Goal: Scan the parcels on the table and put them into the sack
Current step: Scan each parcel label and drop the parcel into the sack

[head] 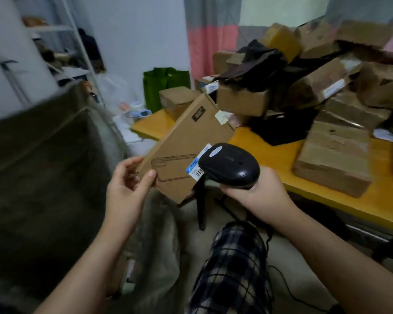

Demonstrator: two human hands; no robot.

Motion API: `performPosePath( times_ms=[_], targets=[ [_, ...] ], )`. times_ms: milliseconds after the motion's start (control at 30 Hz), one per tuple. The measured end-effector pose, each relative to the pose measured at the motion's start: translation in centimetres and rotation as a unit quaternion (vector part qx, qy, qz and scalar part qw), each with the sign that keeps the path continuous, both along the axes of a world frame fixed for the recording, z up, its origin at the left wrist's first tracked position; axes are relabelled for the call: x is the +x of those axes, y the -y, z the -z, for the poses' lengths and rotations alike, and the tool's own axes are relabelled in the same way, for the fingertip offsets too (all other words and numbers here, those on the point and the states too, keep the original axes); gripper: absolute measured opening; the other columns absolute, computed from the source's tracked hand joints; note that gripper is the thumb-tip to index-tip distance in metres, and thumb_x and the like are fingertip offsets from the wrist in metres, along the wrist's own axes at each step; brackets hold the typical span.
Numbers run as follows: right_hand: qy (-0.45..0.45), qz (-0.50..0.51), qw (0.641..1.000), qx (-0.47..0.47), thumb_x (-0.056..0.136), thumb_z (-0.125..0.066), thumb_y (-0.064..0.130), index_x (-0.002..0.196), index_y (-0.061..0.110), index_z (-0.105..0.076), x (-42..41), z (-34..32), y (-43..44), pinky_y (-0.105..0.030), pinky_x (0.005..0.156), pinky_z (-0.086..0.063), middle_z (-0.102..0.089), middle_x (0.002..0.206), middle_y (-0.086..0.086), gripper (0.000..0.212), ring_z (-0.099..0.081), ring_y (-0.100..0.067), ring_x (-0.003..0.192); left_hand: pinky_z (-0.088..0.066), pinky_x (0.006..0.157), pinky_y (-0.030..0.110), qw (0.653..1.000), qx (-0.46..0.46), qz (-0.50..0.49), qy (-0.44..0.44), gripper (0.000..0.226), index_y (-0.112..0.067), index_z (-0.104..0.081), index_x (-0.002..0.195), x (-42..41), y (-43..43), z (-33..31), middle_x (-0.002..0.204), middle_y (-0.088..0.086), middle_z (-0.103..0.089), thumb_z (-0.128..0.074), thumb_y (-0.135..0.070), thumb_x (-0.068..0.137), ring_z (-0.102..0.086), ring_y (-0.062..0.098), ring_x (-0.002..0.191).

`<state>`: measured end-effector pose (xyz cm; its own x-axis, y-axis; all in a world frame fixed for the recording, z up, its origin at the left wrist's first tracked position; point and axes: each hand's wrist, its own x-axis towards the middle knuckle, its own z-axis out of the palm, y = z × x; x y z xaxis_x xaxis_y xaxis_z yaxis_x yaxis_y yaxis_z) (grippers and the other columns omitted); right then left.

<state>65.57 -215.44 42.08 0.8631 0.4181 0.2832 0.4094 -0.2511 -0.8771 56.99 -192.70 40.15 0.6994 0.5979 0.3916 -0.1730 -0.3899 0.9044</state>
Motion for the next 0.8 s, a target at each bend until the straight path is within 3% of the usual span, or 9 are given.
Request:
performPosePath(
  times_ms=[67,167,267,367,500,567,667,800],
  targets=[
    [-0.007,-0.045,0.999,0.0,0.071,-0.081,0.017,0.092,0.025,-0.069,-0.1,1.0,-3.8,-0.014,0.076,-0.051,-0.072,0.092,0.01,0.025,-0.064,0.005,0.089,-0.056,0.083,0.029,0.998,-0.004,-0.057,0.001,0.028,-0.017,-0.057,0.112,-3.0,-2.7,1.4,0.107,0.003,-0.063,-0.067,-0.012,0.087,-0.061,0.02,0.091],
    [-0.032,-0.108,0.993,-0.027,0.071,-0.082,0.015,0.099,0.02,-0.071,-0.7,3.0,-8.9,-0.024,0.079,-0.052,-0.073,0.089,0.006,0.03,-0.066,-0.002,0.086,-0.051,0.077,0.014,0.988,0.0,-0.151,0.013,0.029,-0.021,-0.054,0.112,-6.8,-6.4,3.4,0.102,-0.007,-0.061,-0.067,-0.013,0.088,-0.059,0.001,0.087],
    [-0.025,-0.141,0.987,-0.078,0.072,-0.082,0.018,0.093,0.024,-0.068,-1.5,5.1,-12.7,-0.015,0.071,-0.047,-0.067,0.078,0.013,0.026,-0.061,0.003,0.076,-0.044,0.075,0.007,0.972,0.053,-0.228,0.002,0.033,-0.018,-0.05,0.113,-8.9,-9.3,5.2,0.108,0.004,-0.057,-0.067,-0.007,0.087,-0.056,-0.007,0.087],
    [0.011,-0.151,0.984,-0.095,0.072,-0.082,0.021,0.086,0.026,-0.066,-1.9,7.0,-15.2,-0.02,0.07,-0.044,-0.06,0.073,0.02,0.022,-0.058,0.001,0.077,-0.038,0.076,0.002,0.95,0.095,-0.296,-0.037,0.038,-0.019,-0.046,0.112,-10.1,-11.3,7.6,0.111,0.009,-0.05,-0.066,-0.003,0.084,-0.051,-0.006,0.088],
    [0.032,-0.147,0.978,-0.145,0.072,-0.08,0.025,0.075,0.017,-0.062,-1.2,9.3,-17.1,-0.033,0.068,-0.051,-0.064,0.069,0.004,0.019,-0.062,-0.014,0.075,-0.042,0.084,0.022,0.929,0.081,-0.317,-0.172,0.037,-0.018,-0.046,0.115,-11.2,-13.0,12.0,0.111,0.002,-0.048,-0.066,-0.013,0.085,-0.052,0.013,0.098],
    [0.014,-0.148,0.977,-0.154,0.072,-0.079,0.027,0.079,0.015,-0.066,-0.5,10.3,-17.5,-0.037,0.07,-0.053,-0.068,0.075,-0.002,0.02,-0.064,-0.017,0.077,-0.044,0.082,0.028,0.914,0.08,-0.312,-0.246,0.036,-0.016,-0.045,0.118,-11.0,-13.8,13.4,0.113,-0.002,-0.045,-0.065,-0.017,0.087,-0.054,0.017,0.101],
    [-0.009,-0.153,0.974,-0.166,0.072,-0.079,0.031,0.083,0.022,-0.066,0.3,11.7,-18.0,-0.033,0.069,-0.051,-0.067,0.075,0.004,0.019,-0.062,-0.013,0.075,-0.05,0.088,0.035,0.904,0.092,-0.284,-0.308,0.036,-0.016,-0.047,0.12,-9.4,-15.0,14.2,0.12,0.002,-0.047,-0.064,-0.014,0.088,-0.056,0.02,0.105],
    [-0.024,-0.153,0.968,-0.198,0.075,-0.077,0.033,0.075,0.035,-0.054,0.9,12.8,-19.4,-0.024,0.06,-0.046,-0.057,0.069,0.019,0.023,-0.055,-0.005,0.07,-0.049,0.095,0.041,0.879,0.179,-0.221,-0.383,0.038,-0.014,-0.049,0.126,-5.2,-17.2,14.8,0.124,0.007,-0.048,-0.061,-0.012,0.089,-0.053,0.023,0.112]
  ],
)
